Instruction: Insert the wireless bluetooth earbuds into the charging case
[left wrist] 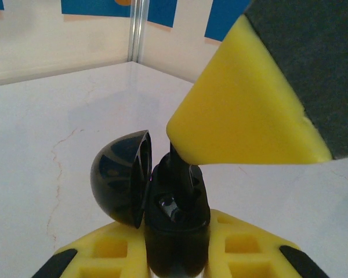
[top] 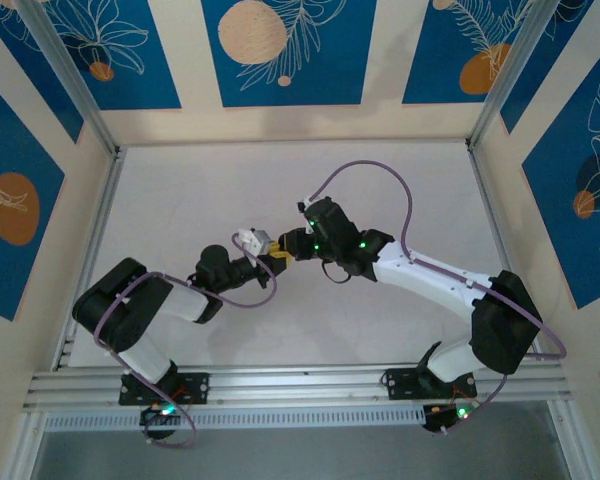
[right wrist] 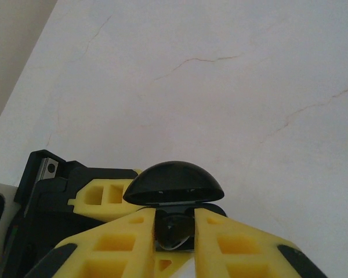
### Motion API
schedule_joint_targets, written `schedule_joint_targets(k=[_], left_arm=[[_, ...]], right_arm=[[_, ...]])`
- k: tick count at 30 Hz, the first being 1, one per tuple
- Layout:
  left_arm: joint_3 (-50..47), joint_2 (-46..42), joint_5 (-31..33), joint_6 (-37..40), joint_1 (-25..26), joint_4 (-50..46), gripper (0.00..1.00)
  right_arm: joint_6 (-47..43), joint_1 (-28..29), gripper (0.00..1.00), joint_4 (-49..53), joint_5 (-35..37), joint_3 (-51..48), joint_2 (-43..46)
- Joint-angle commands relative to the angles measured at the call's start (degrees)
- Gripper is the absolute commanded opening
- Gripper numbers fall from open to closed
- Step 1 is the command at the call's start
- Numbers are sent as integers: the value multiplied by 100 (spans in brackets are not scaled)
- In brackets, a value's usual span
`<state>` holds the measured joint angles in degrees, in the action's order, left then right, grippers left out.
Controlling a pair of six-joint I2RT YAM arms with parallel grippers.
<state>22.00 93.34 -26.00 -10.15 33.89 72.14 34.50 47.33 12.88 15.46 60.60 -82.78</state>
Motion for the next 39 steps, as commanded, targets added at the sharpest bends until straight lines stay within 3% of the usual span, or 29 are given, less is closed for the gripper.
schedule_joint_targets(k=[1,12,20,31,36,39], left_arm=[[6,-219,-46,-12,61,345,20],[-3,-277,-46,17,57,283,20],[-20,-264,-89,79,56,288,20],[-198,-256,-277,229,58,745,20],[-205,-254,-433,254,65,846,20],[-205,-272,-458,276,61,845,20]], right_arm=[[-112,91,27,145,-70,-48,-88],[-123,94,43,179,-30,48,65],[-130,40,48,157,-195,71,465],[-53,-630,48,-276,-2018,-437,1202],[147,-1223,43,-539,-3304,-770,1365],[248,-1411,39,-544,-3589,-902,1362]])
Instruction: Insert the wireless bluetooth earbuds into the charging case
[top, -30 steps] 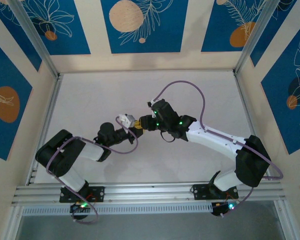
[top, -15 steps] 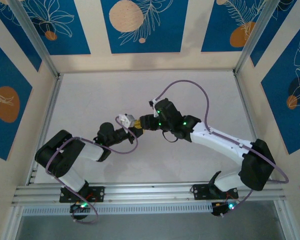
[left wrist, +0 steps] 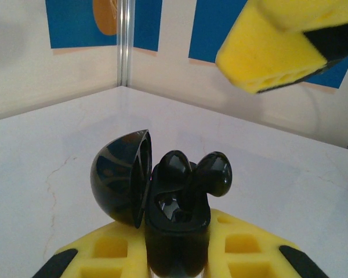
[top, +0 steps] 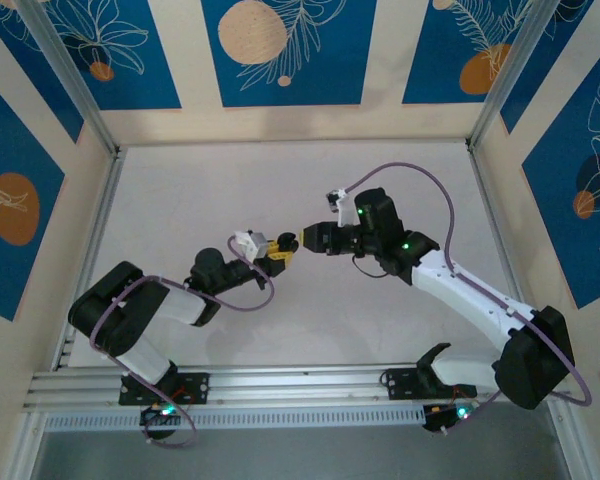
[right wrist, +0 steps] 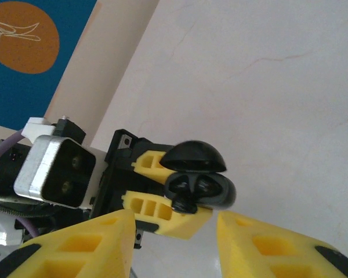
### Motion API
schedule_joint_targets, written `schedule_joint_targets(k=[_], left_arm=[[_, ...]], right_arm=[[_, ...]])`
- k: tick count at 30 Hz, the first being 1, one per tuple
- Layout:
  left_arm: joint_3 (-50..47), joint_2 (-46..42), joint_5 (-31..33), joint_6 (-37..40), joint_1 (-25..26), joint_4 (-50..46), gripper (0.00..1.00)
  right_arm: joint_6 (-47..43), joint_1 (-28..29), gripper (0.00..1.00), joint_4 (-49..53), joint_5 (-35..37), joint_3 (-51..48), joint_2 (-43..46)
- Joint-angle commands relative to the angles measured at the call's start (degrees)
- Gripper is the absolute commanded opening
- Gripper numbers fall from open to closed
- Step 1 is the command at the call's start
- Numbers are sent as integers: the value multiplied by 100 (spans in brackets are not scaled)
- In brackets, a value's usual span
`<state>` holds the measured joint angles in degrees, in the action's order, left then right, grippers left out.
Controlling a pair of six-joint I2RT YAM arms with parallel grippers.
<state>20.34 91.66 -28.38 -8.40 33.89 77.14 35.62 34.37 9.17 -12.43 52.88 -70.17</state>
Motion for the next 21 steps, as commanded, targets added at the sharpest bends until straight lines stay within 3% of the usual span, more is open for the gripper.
schedule_joint_targets(k=[1,8,21], left_arm=[[-39,-112,-220,97,61,339,20],[-39,-139,-236,84,56,340,20],[-65,-218,-220,60,57,337,20]], right_arm=[[158,-140,37,-189,-854,-161,92],[277,-151,28,-361,-1117,-199,-230],[314,-118,22,-596,-1208,-129,-656]])
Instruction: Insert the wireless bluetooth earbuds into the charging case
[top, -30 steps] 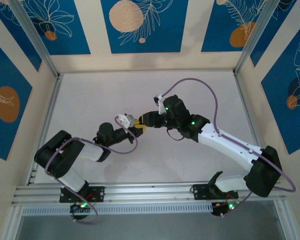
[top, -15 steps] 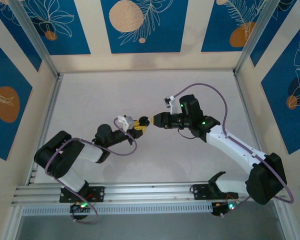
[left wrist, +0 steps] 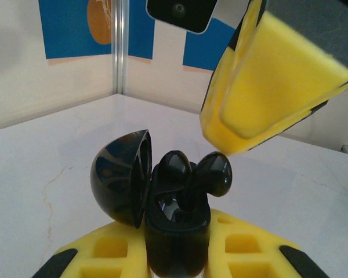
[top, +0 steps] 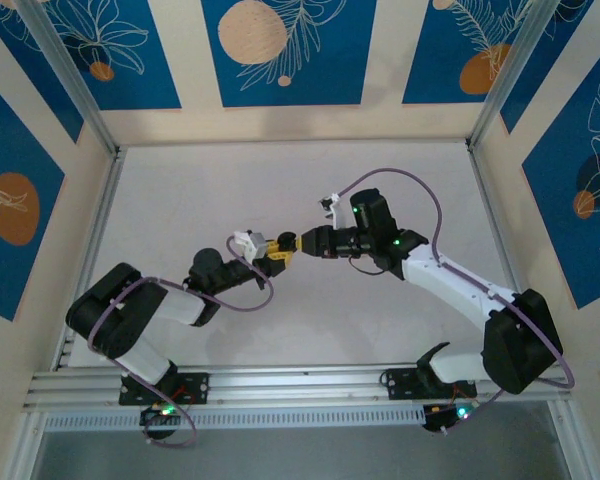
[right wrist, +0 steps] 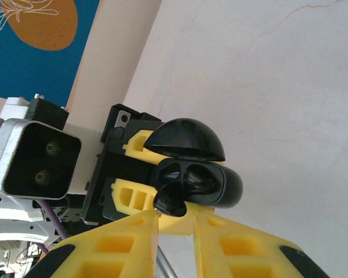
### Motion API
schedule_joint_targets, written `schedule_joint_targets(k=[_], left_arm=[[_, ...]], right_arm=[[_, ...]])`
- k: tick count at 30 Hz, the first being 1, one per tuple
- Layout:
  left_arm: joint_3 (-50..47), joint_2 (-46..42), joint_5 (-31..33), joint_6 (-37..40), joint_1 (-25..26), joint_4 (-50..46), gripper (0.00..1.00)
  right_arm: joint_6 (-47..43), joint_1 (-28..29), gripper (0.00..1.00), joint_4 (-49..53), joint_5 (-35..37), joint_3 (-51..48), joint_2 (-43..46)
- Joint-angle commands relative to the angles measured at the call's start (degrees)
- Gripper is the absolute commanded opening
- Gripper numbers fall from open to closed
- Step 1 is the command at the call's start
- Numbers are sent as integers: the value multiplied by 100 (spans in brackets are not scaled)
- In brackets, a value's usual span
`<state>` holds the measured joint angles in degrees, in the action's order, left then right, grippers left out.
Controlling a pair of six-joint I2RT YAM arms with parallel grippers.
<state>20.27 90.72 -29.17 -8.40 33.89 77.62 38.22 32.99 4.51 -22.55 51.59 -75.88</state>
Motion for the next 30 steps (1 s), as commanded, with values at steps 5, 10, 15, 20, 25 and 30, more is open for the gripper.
schedule_joint_targets(k=[5,10,15,20,25,30], left_arm=[[-59,-125,-130,61,61,288,20],[-63,-133,-120,54,61,279,20],[-67,-133,-118,54,56,279,20],[-76,-167,-104,50,57,262,20],[-76,-203,-104,67,56,225,20],[-80,-232,-106,80,56,192,20]], right_arm=[[78,62,19,-222,-307,18,-193],[97,111,16,-258,-352,17,-234],[116,145,14,-315,-359,8,-265],[119,181,13,-330,-352,44,-321],[124,235,12,-355,-343,87,-391],[124,294,12,-381,-295,153,-462]])
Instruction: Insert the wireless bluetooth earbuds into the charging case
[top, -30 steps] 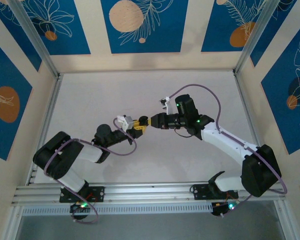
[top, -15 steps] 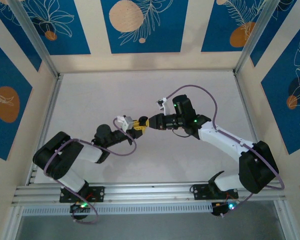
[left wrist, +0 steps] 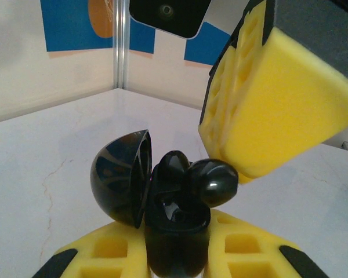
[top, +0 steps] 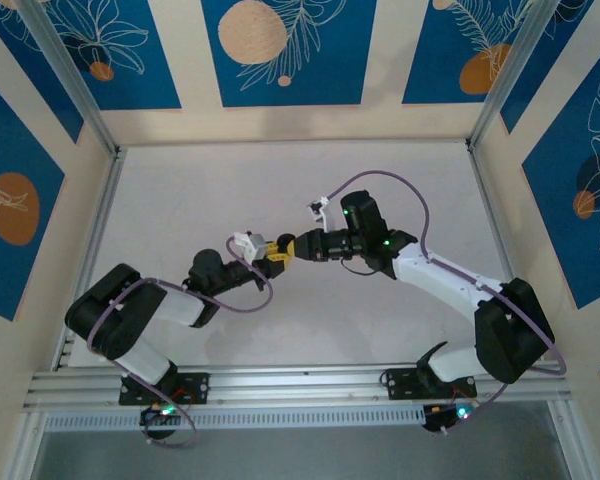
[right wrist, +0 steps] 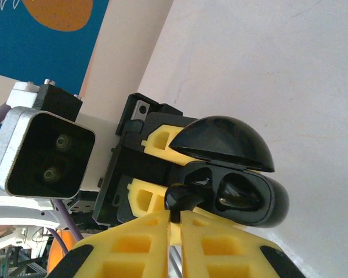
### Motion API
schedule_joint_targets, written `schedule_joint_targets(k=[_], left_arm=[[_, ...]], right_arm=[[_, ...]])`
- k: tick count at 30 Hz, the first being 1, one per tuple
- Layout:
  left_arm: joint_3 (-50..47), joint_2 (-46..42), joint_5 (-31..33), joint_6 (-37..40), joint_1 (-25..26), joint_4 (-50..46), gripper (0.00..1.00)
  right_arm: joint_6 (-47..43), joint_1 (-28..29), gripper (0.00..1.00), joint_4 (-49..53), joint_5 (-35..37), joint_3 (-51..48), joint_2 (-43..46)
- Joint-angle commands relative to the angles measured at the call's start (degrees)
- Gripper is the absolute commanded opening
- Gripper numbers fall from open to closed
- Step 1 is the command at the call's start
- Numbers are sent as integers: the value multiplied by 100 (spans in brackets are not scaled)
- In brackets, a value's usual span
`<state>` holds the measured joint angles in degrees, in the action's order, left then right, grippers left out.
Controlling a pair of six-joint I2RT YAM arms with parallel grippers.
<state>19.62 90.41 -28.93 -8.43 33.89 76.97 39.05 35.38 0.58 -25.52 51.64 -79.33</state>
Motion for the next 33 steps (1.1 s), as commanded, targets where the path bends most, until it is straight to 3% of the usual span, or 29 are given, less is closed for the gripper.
schedule_joint_targets(k=[1,14,20,24,33], left_arm=[[-12,-203,-138,83,61,249,20],[-19,-476,-167,210,62,-74,20],[15,-577,-395,216,56,-147,20],[66,-637,-665,100,60,-113,20],[317,-816,-1319,-213,123,-296,20]], right_arm=[[42,64,12,5,9,154,-129],[-35,121,14,9,88,260,-64],[-442,-42,25,414,266,165,683],[-786,-409,44,730,122,70,1143],[-1267,-753,54,1197,-966,508,550]])
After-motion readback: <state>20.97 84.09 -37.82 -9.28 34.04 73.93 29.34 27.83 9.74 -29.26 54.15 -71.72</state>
